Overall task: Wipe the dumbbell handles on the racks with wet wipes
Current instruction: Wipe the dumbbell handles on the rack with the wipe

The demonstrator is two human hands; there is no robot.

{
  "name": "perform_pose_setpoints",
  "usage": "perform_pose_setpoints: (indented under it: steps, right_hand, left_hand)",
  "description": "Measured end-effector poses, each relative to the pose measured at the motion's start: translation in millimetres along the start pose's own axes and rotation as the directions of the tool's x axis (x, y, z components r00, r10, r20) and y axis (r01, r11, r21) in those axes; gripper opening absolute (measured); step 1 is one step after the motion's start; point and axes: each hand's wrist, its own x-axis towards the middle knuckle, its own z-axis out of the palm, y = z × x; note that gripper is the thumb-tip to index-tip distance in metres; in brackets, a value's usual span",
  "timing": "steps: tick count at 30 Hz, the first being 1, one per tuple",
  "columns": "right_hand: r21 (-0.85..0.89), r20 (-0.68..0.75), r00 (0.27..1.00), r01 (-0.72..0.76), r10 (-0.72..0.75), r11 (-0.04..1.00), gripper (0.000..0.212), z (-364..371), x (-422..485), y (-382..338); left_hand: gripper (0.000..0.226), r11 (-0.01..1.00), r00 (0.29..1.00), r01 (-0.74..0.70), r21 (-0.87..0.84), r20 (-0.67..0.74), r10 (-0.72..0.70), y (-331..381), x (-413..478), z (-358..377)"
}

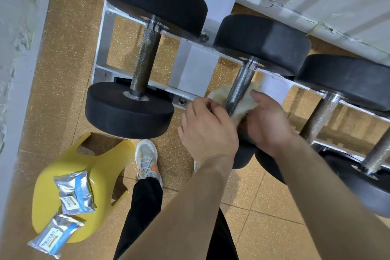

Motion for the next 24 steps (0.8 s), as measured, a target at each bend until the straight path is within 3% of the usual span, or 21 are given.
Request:
perform_pose_setpoints:
  steps: [4, 10, 13, 15, 18, 20, 21, 24]
  right_hand:
    - [0.074, -0.022, 0.999, -0.042, 0.043, 0.996, 0.062, 26, 21, 6]
    - [0.182, 0.171, 0.971, -0.198, 0.167, 0.963, 0.036, 19, 38, 3]
    - [0.210, 0.280, 0.953, -0.176, 0.113, 0.962, 0.048, 14, 48, -6]
    - [0.322, 0.350, 0.936, -0.161, 0.041, 0.933, 0.053, 12, 55, -8]
    - [0.365, 0.264, 0.964, -0.064, -0.037, 0.929, 0.035, 16, 53, -5]
    - [0.228, 0.098, 0.994, 0.034, -0.058, 0.973, 0.016, 21, 42, 0]
    - [0.079, 0.011, 0.998, 0.057, -0.058, 0.995, 0.013, 23, 36, 3]
    - [-0.341, -0.102, 0.989, 0.065, -0.105, 0.938, 0.008, 28, 18, 8]
  left_hand:
    - [0.044, 1.000, 1.000, -0.005, -0.010, 0.003, 0.005, 0, 1, 0]
    - [0.045, 1.000, 1.000, -0.019, -0.024, 0.006, 0.019, 0, 1, 1]
    - [0.043, 0.999, 1.000, -0.016, -0.042, 0.007, 0.017, -1, 1, 1]
    - [0.043, 0.998, 1.000, -0.015, -0.056, -0.001, 0.015, -2, 0, 1]
    - [0.040, 0.997, 1.000, -0.006, -0.080, -0.013, 0.005, -2, 0, 2]
    - [0.035, 0.996, 1.000, -0.003, -0.089, -0.023, 0.001, -2, 0, 1]
    - [0.032, 0.996, 1.000, -0.001, -0.093, -0.030, -0.002, -1, 0, 1]
    - [0.027, 0.995, 0.999, 0.014, -0.103, -0.035, -0.017, -1, 0, 0]
